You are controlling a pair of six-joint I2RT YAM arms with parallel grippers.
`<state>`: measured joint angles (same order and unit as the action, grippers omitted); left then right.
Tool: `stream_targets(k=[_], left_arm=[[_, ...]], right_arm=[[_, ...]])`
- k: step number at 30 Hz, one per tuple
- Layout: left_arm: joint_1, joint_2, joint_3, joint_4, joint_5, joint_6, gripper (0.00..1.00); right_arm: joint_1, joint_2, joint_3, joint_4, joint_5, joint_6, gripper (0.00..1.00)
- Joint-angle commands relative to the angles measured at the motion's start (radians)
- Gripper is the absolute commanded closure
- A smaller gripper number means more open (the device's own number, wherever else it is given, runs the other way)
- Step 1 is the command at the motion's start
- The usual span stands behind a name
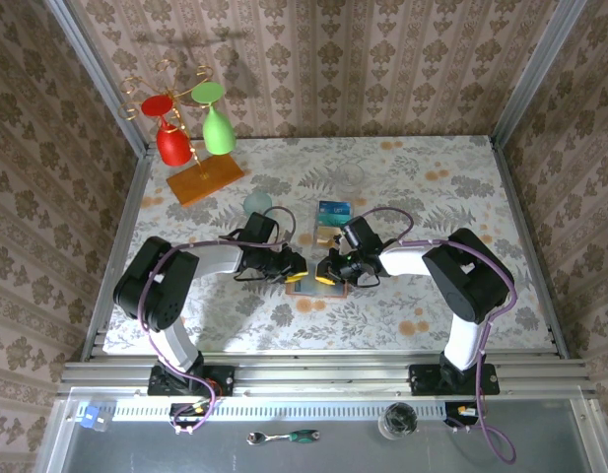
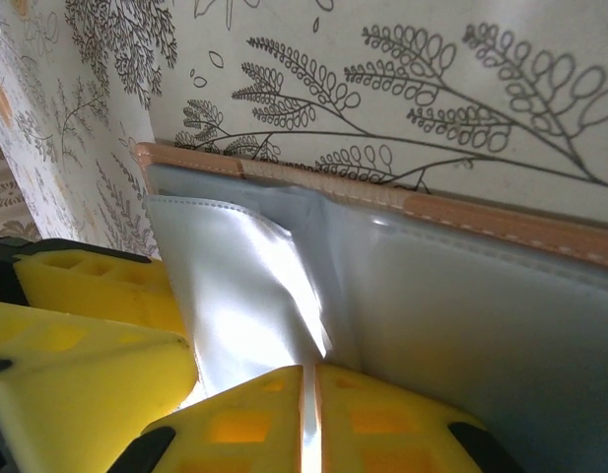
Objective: Take the credit cards out of the card holder
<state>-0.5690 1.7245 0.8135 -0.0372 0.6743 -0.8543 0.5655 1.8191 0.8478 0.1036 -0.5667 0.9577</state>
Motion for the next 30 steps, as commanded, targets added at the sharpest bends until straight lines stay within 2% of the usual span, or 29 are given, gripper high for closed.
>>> stream_targets(k=[1, 7, 12, 18, 24, 30], left_arm=[[-0.005, 0.014, 0.026, 0.008, 0.024, -0.017, 0.75], [-0.005, -0.007, 0.039, -0.003, 0.029, -0.019, 0.75], [-0.008, -0.024, 0.063, -0.031, 0.031, -0.013, 0.75], [-0.027, -0.006, 0.102, -0.046, 0.037, -0.012, 0.74], [-0.062, 0.029, 0.15, -0.047, 0.041, -0.018, 0.74], [-0.095, 0.077, 0.199, -0.038, 0.047, -0.029, 0.73]], right_arm=[[-0.004, -0.022, -0.015, 0.0, -0.016, 0.013, 0.88], [-0.003, -0.08, -0.002, -0.031, 0.002, -0.019, 0.83], [-0.004, -0.16, 0.028, -0.151, 0.083, -0.073, 0.79], [-0.007, -0.193, 0.077, -0.356, 0.199, -0.159, 0.78], [-0.01, -0.203, 0.08, -0.441, 0.229, -0.206, 0.78], [-0.013, -0.242, 0.066, -0.544, 0.35, -0.26, 0.78]])
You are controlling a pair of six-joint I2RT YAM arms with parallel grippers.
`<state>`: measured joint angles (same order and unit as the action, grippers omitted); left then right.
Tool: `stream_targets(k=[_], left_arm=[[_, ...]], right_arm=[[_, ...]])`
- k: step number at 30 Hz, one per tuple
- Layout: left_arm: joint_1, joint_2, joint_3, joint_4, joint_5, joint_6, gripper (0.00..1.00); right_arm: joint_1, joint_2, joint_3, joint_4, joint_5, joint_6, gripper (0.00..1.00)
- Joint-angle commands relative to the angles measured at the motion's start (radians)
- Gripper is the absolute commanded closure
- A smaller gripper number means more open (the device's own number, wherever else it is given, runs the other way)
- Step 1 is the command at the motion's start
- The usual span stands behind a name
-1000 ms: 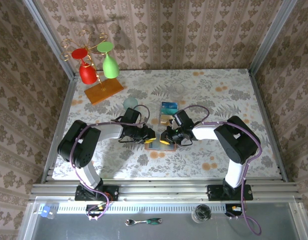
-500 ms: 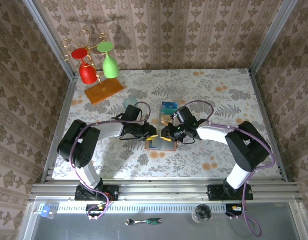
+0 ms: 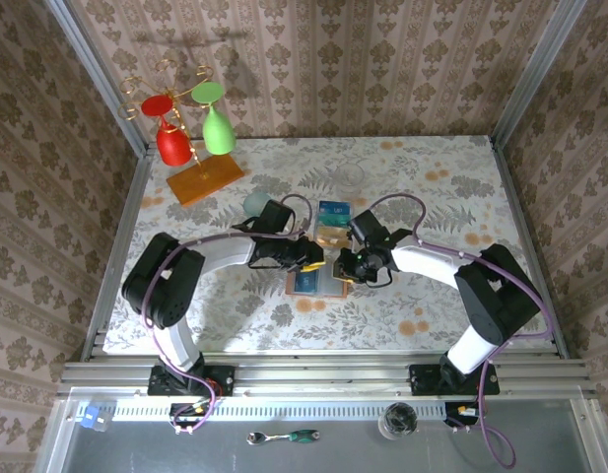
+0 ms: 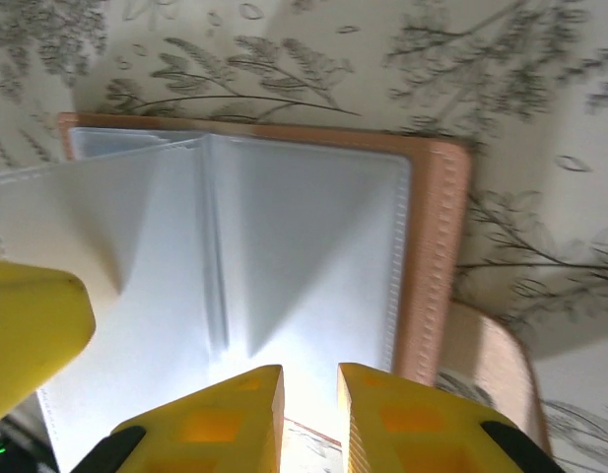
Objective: Take the credit cards out of the card holder
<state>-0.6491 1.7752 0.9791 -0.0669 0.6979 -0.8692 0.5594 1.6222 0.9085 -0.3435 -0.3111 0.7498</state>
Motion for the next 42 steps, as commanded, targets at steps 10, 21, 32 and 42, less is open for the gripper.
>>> stream_targets(k=[10, 21, 32, 42], left_arm=[[-0.062, 0.119, 0.121, -0.033, 0.054, -0.012, 0.66], [-0.069, 0.167, 0.153, -0.053, 0.061, -0.01, 0.59], [-0.03, 0.046, 0.13, -0.024, 0.011, -0.02, 0.6], [0.053, -0.1, 0.027, -0.09, -0.071, 0.049, 0.62]], right_arm=[[-0.047, -0.054, -0.052, -0.084, 0.126, -0.074, 0.78], [-0.079, 0.015, -0.082, -0.017, 0.1, -0.088, 0.78], [-0.105, 0.044, -0.065, -0.006, 0.081, -0.121, 0.79], [-0.108, -0.005, -0.048, -0.043, 0.074, -0.114, 0.79]])
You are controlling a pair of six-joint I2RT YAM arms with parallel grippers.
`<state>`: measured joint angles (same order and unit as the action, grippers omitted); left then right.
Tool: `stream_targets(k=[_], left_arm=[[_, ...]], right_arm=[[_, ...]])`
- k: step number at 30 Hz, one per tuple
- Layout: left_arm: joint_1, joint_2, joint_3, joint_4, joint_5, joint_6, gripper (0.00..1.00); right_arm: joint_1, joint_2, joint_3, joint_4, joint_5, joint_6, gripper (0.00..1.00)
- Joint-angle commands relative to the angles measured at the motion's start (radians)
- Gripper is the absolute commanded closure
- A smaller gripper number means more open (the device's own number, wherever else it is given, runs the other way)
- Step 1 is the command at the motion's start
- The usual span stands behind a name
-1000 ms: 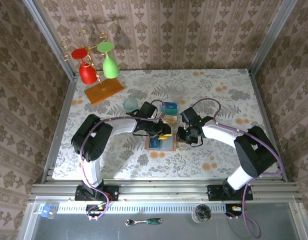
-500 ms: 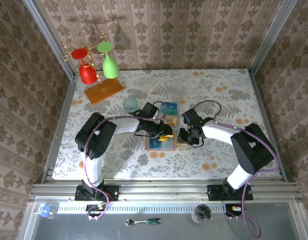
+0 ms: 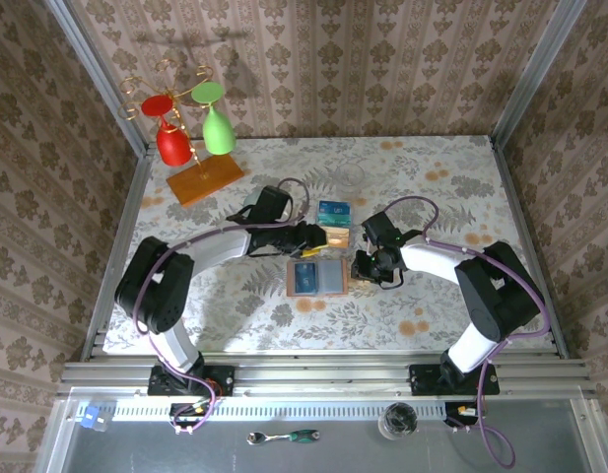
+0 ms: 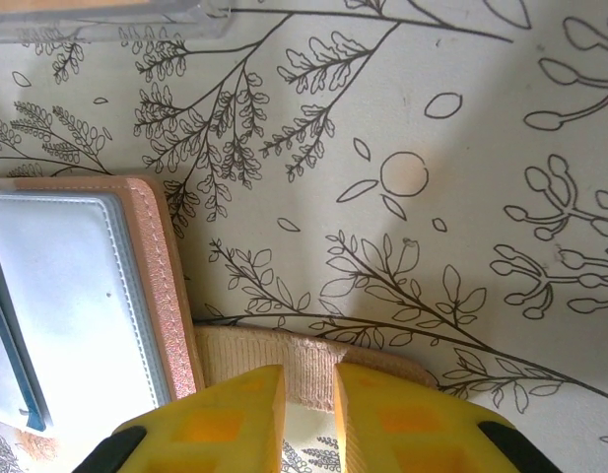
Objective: Take the credit cards out of the card holder
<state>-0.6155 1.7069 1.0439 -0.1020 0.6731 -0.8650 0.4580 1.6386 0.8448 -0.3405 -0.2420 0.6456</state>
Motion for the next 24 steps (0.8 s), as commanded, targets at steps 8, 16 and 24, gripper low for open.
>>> stream_targets(k=[8, 16, 24], left_arm=[[0.071, -0.085, -0.15, -0.086, -0.095, 0.075, 0.68], [0.074, -0.085, -0.215, -0.043, -0.08, 0.064, 0.79], [0.074, -0.065, -0.242, -0.011, -0.063, 0.058, 0.9]], right_arm=[[0.009, -0.062, 0.071, -0.079, -0.041, 0.015, 0.78], [0.059, -0.05, 0.148, -0.083, -0.082, 0.044, 0.78], [0.137, 0.042, 0.212, -0.035, -0.169, 0.079, 0.78]])
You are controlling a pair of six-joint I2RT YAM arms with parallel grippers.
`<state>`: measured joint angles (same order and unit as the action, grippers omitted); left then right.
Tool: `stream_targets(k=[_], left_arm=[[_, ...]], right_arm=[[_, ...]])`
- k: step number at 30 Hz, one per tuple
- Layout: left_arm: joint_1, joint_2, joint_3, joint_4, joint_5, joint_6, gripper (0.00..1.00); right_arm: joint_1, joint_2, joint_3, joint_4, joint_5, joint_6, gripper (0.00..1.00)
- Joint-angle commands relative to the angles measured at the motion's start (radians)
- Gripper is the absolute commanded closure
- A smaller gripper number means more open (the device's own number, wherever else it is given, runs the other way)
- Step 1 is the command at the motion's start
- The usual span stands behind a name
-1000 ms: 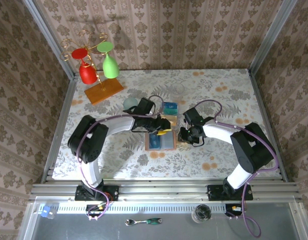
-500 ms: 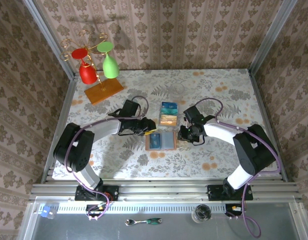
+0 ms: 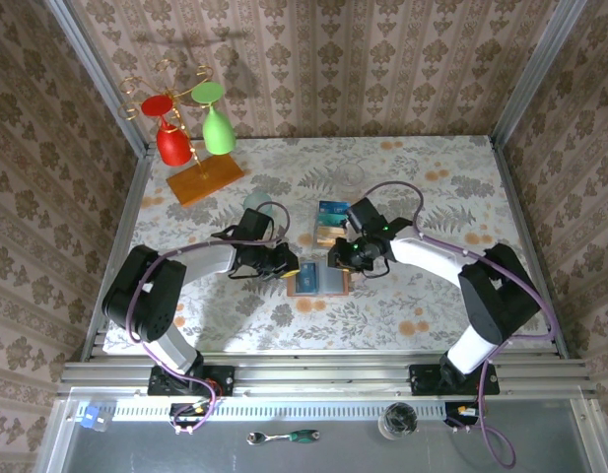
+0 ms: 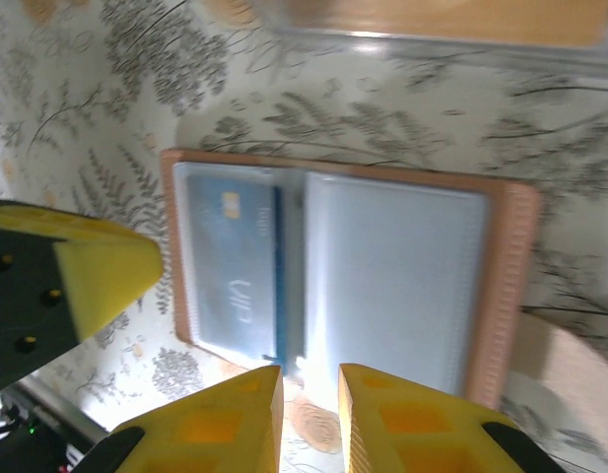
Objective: Take the credit cards out of the card holder
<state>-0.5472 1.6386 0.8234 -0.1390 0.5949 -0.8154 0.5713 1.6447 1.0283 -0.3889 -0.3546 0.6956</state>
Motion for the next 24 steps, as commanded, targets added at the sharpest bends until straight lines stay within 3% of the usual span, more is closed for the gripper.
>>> stream_targets(k=[1, 10, 24], left_arm=[[0.006, 0.003, -0.027, 0.031, 0.017, 0.007, 0.91], [0.004, 0.031, -0.057, 0.062, 0.029, 0.001, 0.97], [0.006, 0.067, -0.059, 0.037, 0.009, 0.021, 0.99]], right_arm=[[0.031, 0.049, 0.031, 0.028, -0.071, 0.038, 0.78], [0.052, 0.137, 0.037, 0.142, -0.177, 0.104, 0.76], [0.053, 0.196, 0.047, 0.157, -0.173, 0.094, 0.75]])
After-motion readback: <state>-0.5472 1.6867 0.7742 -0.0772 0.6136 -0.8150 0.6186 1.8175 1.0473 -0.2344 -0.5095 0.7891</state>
